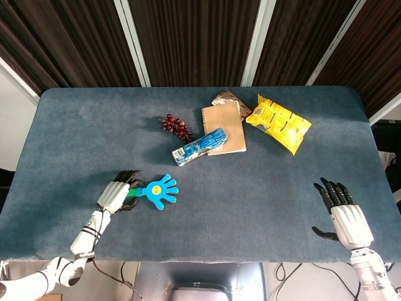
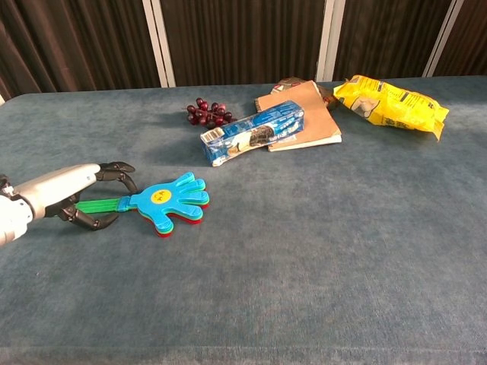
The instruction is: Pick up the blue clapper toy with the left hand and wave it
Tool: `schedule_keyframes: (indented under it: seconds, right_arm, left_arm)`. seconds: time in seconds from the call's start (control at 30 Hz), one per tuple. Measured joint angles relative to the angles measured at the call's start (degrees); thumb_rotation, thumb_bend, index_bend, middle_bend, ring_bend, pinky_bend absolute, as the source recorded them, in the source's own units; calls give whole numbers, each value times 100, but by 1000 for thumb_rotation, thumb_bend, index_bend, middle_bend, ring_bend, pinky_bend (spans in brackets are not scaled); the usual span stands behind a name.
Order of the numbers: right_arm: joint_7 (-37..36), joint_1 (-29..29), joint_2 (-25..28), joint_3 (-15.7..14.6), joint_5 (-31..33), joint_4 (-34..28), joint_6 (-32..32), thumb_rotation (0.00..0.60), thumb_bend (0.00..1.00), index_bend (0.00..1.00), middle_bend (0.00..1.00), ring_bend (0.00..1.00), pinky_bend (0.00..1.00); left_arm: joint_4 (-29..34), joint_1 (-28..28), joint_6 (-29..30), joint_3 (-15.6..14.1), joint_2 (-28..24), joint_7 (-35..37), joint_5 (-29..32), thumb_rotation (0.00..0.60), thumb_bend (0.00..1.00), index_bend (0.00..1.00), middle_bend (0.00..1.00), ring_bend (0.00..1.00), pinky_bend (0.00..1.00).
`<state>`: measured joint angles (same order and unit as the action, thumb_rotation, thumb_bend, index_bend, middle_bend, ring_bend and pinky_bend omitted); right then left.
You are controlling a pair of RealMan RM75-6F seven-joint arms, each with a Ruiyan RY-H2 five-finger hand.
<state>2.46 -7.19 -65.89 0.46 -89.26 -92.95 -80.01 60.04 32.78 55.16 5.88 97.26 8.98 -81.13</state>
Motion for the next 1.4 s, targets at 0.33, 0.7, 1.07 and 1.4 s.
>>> schedule_keyframes:
  seconds: [0.33, 0.7, 1.07, 1.4]
  right_arm:
    - [-294, -53, 143, -113, -142, -74, 121, 600, 203, 0, 0, 0, 0]
    - [-366, -56, 165, -132, -181, -61, 94, 600, 203, 0, 0, 0, 0]
    - [-432, -68, 188, -159, -233, -49, 91, 600, 203, 0, 0, 0, 0]
    - [-467, -76, 200, -178, -250, -44, 101, 600, 203, 0, 0, 0, 0]
  left_arm:
    - [-331, 23, 93, 10, 244, 24, 67, 600, 418, 521, 143, 0, 25]
    - [-638, -28, 676, 27, 469, 487, -124, 600, 456, 757, 346, 137, 86]
    - [-1230, -108, 1309, 44, 833, 1790, -379, 600, 491, 817, 646, 374, 300]
    - [-1137, -169, 1488, 60, 847, 3320, -442, 600, 593, 817, 765, 580, 751]
